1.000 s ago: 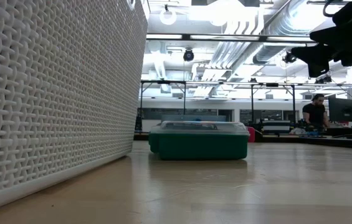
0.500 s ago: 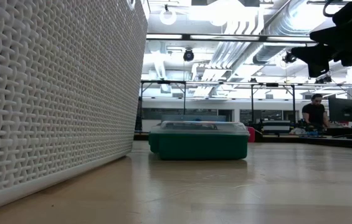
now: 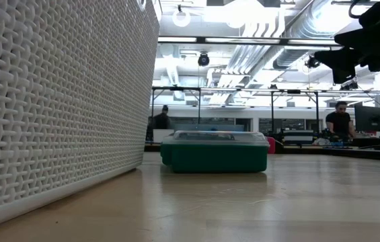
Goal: Pick & place medical supplies in basket/bin
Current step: Return to Home Position
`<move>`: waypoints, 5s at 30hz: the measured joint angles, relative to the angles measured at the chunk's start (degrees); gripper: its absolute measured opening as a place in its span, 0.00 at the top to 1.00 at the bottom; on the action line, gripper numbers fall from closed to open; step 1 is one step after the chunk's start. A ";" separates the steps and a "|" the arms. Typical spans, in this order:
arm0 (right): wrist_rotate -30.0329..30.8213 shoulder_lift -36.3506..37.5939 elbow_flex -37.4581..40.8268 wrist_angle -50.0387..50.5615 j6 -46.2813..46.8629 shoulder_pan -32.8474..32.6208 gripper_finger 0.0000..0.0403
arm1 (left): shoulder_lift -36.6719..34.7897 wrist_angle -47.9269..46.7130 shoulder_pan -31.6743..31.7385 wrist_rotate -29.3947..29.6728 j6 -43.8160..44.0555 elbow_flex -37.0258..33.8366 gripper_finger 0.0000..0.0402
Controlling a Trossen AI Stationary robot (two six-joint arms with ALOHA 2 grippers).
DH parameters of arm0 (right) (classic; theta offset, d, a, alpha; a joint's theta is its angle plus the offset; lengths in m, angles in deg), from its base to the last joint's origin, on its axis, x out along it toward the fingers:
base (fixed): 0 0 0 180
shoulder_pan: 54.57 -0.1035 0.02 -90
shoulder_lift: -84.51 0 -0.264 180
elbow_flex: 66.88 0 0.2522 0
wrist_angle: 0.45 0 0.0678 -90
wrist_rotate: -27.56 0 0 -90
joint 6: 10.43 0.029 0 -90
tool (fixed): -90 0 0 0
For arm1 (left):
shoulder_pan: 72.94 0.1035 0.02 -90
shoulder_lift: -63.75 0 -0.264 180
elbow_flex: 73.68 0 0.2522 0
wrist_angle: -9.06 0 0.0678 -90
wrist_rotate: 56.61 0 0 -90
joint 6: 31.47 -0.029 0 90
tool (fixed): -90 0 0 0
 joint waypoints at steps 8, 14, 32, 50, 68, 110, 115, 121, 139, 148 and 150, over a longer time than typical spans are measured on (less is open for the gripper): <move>0.17 0.01 0.00 0.00 0.00 0.01 0.41 | 0.24 0.50 0.00 2.03 1.35 -0.61 0.52; 0.22 -0.01 0.00 -0.01 0.00 0.01 0.41 | 0.24 0.06 0.00 2.75 1.35 -1.66 0.52; 0.22 -0.01 0.00 0.00 0.00 0.00 0.41 | 0.28 0.16 0.00 4.93 6.35 -9.79 0.52; 0.24 -0.01 0.00 0.00 0.00 0.01 0.41 | 0.26 1.70 0.00 5.67 6.95 -11.15 0.52; 0.24 -0.01 -0.02 0.00 0.00 0.01 0.41 | 0.55 4.85 0.00 5.45 4.13 -12.55 0.52; 0.23 -0.01 -0.01 0.00 0.00 0.00 0.41 | 0.26 4.74 1.23 4.00 9.19 -12.59 0.52; 0.23 0.00 -0.01 0.00 0.00 0.00 0.41 | 0.26 4.74 1.60 3.77 9.19 -12.61 0.52; 0.22 -0.01 -0.02 0.00 0.00 0.02 0.41 | 0.26 4.76 1.60 3.77 8.71 -12.61 0.52; 0.23 0.01 -0.01 0.00 0.01 0.01 0.41 | 0.26 8.67 1.60 3.97 3.62 -12.87 0.52; 0.22 0.00 -0.01 0.00 0.00 0.01 0.41 | 0.26 9.07 1.60 3.97 3.60 -12.87 0.52; 0.22 -0.01 0.00 0.00 0.00 0.02 0.41 | 0.26 9.11 1.60 3.99 3.60 -12.87 0.52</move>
